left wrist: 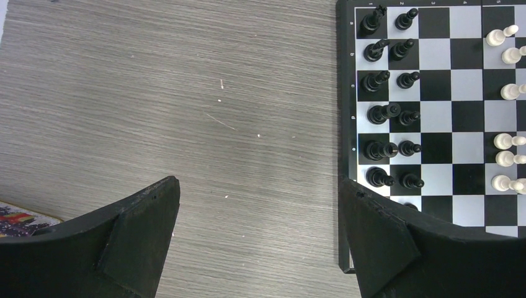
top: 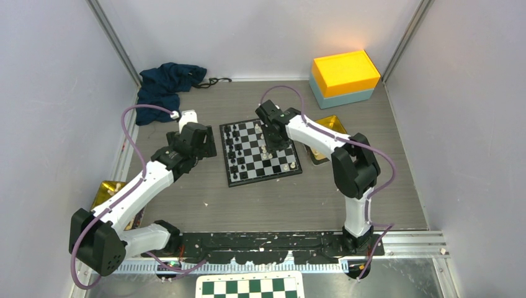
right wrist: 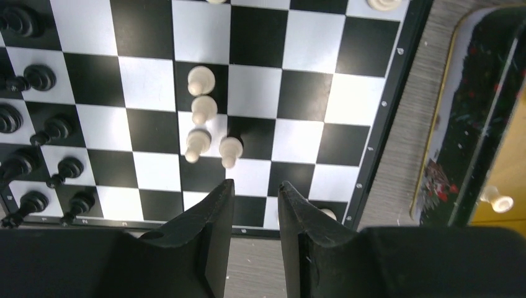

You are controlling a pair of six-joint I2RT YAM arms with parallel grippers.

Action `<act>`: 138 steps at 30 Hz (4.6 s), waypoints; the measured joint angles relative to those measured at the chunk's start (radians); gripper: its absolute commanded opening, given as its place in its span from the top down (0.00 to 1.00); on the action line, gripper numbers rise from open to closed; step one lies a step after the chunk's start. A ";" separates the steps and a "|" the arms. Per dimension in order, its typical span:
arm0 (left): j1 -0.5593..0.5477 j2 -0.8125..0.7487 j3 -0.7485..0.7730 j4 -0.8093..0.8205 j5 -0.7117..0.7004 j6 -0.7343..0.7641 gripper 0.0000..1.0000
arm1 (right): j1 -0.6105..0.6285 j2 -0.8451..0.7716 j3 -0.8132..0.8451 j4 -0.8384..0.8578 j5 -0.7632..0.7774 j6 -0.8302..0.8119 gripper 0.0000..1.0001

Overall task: Set up the chess pieces on the board
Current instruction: Move the chess piece to the chessboard, then pick up the chess piece from the chessboard, then place the chess piece on the chessboard.

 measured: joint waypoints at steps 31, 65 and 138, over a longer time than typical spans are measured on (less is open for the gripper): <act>0.000 0.000 0.000 0.000 0.000 0.001 0.00 | 0.000 0.117 0.084 -0.003 -0.054 -0.013 0.67; 0.000 0.000 0.000 0.000 0.000 0.002 0.00 | 0.000 0.147 0.080 0.003 -0.059 -0.008 0.96; 0.000 0.007 0.000 0.001 0.001 0.001 0.00 | -0.043 0.023 0.049 0.002 -0.021 0.008 0.63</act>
